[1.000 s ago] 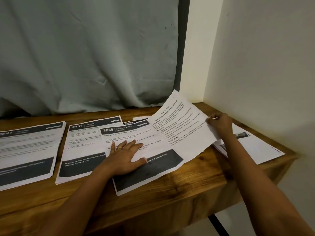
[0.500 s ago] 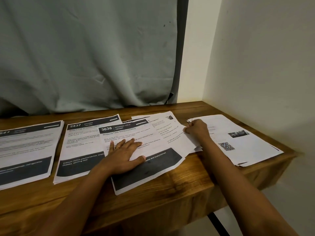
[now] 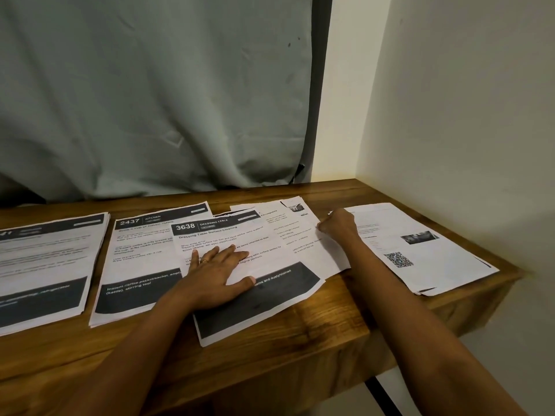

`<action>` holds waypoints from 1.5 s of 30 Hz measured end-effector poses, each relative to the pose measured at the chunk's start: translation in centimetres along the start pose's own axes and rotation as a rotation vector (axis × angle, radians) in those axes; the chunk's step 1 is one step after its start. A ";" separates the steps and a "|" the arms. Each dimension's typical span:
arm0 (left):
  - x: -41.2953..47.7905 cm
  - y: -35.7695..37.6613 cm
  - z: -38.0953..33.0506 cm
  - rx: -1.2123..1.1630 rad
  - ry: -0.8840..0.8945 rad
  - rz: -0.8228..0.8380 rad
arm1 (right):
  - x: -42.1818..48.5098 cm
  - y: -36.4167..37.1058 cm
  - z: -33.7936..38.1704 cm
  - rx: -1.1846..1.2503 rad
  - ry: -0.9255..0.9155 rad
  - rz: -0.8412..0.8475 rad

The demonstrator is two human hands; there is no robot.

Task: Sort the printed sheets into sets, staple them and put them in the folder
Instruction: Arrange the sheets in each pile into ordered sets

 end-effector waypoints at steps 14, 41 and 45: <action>0.0 0.1 0.1 0.026 -0.012 0.015 | 0.9 -0.9 -0.3 0.093 0.041 -0.189; -0.6 -0.1 -0.3 0.012 -0.019 0.000 | 1.0 -11.4 0.0 0.141 -0.203 -0.310; -0.5 -0.1 -0.2 0.018 -0.023 0.006 | 1.2 -9.0 -1.0 0.069 -0.182 -0.200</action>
Point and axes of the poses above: each hand's wrist, its own x-axis towards the middle knuckle, its own y-axis out of the palm, z = x × y, the point moved 4 cm from there along x, towards the middle knuckle, and after that the axes turned 9 degrees about z, right-handed, at the moved point
